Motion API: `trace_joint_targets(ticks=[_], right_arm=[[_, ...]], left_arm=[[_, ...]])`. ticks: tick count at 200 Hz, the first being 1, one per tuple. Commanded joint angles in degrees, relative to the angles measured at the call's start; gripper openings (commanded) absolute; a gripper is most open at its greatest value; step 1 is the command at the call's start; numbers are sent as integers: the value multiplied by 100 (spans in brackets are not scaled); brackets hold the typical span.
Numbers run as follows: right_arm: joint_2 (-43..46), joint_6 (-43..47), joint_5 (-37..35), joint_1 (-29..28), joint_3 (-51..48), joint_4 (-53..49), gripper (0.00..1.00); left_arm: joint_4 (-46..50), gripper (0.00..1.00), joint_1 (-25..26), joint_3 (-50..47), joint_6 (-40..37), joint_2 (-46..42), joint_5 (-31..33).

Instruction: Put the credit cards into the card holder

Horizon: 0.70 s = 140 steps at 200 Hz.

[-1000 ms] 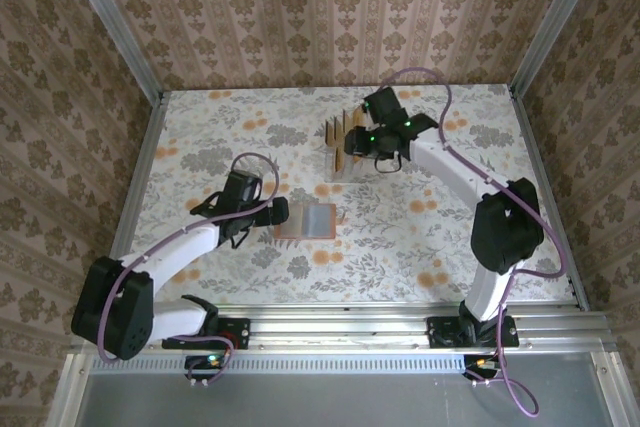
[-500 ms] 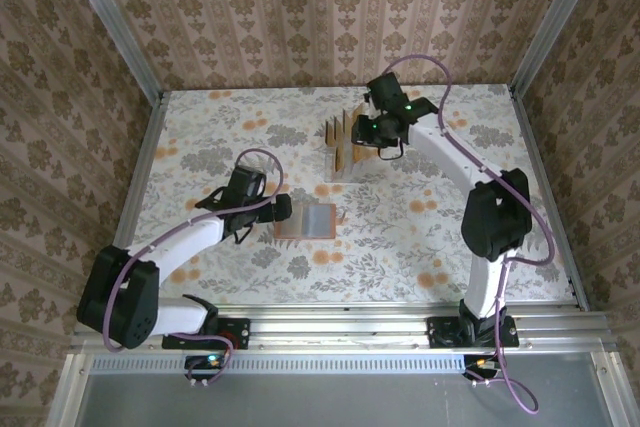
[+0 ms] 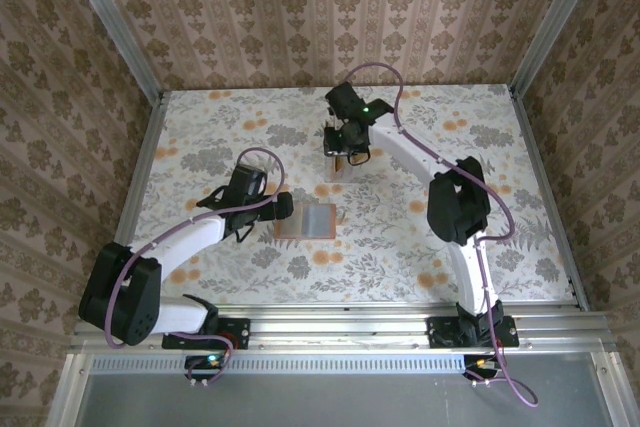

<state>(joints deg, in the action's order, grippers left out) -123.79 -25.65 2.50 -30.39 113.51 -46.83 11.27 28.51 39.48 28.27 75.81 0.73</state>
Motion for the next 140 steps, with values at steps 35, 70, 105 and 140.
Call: trace_joint_targets(ticks=[35, 70, 105, 140], right_arm=[[-532, 87, -640, -116, 690, -721, 26], [-827, 99, -751, -153, 1016, -909, 26], [-1096, 109, -910, -173, 1336, -1130, 26], [-1311, 121, -927, -185, 1595, -1267, 25]], left_arm=[[-219, 100, -25, -72, -37, 21, -137], [-292, 100, -56, -103, -30, 24, -171], [-352, 100, -84, -134, -32, 29, -212], [-419, 100, -115, -195, -15, 27, -249]])
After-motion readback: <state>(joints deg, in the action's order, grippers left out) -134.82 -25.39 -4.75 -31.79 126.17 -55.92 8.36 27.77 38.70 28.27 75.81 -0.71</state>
